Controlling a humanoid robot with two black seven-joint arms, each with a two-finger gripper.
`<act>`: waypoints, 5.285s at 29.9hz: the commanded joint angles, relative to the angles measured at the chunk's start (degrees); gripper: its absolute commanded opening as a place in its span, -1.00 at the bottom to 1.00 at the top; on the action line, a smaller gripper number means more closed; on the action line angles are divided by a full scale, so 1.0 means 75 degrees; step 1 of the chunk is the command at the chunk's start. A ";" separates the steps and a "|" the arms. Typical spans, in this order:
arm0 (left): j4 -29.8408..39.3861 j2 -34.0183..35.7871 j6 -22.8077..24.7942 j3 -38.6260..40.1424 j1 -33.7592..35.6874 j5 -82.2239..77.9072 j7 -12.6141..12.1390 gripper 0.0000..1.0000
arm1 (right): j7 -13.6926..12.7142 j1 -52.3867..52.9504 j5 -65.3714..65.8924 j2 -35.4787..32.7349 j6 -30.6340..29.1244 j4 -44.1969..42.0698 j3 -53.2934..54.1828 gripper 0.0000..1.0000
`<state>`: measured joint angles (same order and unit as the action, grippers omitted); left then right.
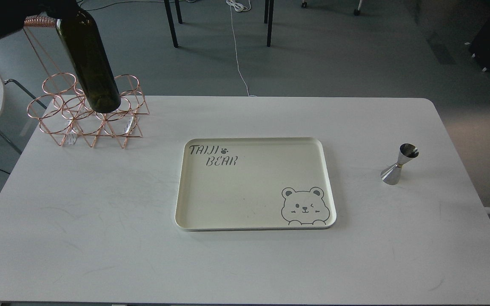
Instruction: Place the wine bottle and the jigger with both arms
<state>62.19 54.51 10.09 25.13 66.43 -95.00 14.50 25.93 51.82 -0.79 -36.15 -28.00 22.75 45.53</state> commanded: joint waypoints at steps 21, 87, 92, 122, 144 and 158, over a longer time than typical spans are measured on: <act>-0.0042 -0.0225 -0.0021 -0.0023 -0.0116 -0.0049 -0.0058 -0.76 | -0.0001 -0.0007 0.0000 0.0015 0.0000 0.0025 -0.0036 0.96; -0.0265 -0.0494 -0.0689 -0.0339 -0.1135 -0.0013 -0.0058 -0.54 | -0.0001 0.0099 0.0000 0.0038 0.0000 0.0049 -0.0047 0.96; -0.0265 -0.0506 -0.0865 -0.0339 -0.1194 0.0068 0.0000 -0.36 | -0.0001 0.0099 0.0000 0.0003 0.0000 0.0049 -0.0047 0.96; -0.1096 0.0115 -0.1053 -0.0199 -0.0760 0.5056 0.0047 0.95 | -0.0001 0.0087 0.0000 -0.0009 0.0000 0.0037 -0.0047 0.97; -0.2161 -0.0188 -0.0492 -0.0140 -0.1463 1.3543 0.0047 0.96 | 0.0276 -0.0838 -0.0643 0.0027 0.0000 -0.0021 0.0187 0.96; -0.5316 -0.1935 0.2388 0.0690 -0.2634 1.6170 -0.0023 0.96 | -0.1066 -0.1214 -0.1957 0.0248 0.0000 -0.0045 0.0198 0.98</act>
<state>23.43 41.58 27.34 26.70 48.92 25.86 14.41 20.33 42.84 -14.31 -35.27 -28.00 22.41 46.98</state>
